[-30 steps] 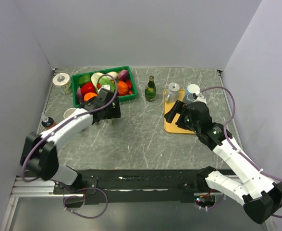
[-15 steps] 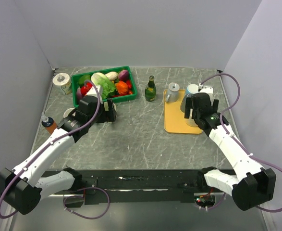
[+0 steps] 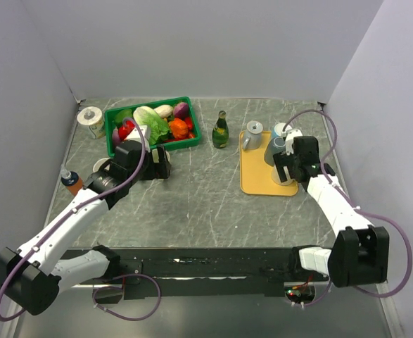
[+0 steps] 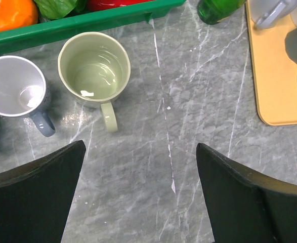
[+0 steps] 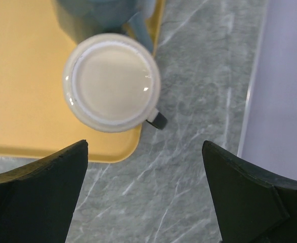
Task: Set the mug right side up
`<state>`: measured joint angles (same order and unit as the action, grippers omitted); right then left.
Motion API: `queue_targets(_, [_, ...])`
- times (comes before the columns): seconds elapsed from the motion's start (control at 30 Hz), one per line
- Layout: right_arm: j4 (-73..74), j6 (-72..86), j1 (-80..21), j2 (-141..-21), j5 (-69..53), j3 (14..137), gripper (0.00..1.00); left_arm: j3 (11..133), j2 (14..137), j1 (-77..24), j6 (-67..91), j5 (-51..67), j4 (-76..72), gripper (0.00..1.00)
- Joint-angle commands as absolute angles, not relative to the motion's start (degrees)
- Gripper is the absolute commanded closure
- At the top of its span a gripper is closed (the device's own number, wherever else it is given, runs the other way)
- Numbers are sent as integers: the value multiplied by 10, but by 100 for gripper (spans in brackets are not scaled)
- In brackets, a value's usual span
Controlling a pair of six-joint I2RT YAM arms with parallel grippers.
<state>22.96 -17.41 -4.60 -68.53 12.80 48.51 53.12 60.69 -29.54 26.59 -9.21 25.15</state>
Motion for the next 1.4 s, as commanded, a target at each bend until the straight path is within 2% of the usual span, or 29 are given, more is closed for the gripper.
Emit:
queue_targets(0.0, [222,-243,-33,-721,33,484,1,535,588,-294,258,-79,251,4])
queue_targets(0.13, [218,-243,-6,-772,33,497,1,535,589,-294,257,-77,254,4])
queue_targets(0.27, [198,-249,32,-785,-18,501,2,533,585,-294,251,-80,250,4])
queue_targets(0.67, [199,-251,46,-787,-169,490,3,531,593,-294,255,-79,250,4])
queue_targets(0.93, [214,-236,46,-751,-175,484,5,532,598,-294,258,-66,249,4])
queue_targets(1.17, [242,-225,42,-765,-143,498,27,531,593,-294,258,-64,248,4])
queue_targets(1.33, [234,-214,37,-780,-120,489,33,530,592,-294,257,-64,248,4])
queue_targets(1.37, [231,-214,37,-781,-107,488,36,530,592,-294,258,-64,248,4])
